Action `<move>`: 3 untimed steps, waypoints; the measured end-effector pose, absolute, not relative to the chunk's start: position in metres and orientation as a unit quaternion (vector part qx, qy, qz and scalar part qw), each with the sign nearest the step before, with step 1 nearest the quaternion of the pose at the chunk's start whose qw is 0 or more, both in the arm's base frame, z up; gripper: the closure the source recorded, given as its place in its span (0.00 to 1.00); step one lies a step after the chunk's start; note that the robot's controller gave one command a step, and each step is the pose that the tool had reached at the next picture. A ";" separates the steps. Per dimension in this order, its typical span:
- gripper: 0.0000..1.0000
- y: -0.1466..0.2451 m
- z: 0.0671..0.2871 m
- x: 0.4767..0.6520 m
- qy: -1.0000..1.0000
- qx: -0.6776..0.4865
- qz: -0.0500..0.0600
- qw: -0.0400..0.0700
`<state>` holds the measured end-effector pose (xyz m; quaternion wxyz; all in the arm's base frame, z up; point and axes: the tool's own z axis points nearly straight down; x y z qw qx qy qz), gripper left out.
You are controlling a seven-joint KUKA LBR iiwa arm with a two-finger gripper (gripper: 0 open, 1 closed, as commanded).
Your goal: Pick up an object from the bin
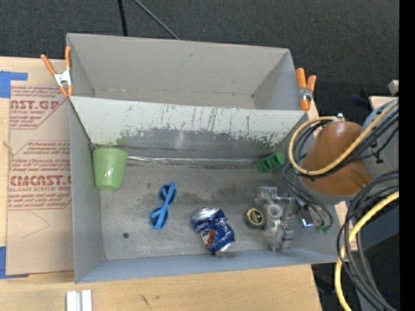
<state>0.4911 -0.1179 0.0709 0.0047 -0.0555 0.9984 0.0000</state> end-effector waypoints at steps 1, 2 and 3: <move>0.00 -0.040 0.069 0.509 0.981 0.196 0.001 0.000; 0.00 -0.128 0.069 0.492 0.996 0.091 -0.001 0.000; 1.00 -0.125 0.069 0.492 0.996 0.089 0.000 0.000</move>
Offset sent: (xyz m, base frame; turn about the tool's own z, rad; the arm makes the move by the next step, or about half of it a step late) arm 0.0179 0.0751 -0.0009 0.5085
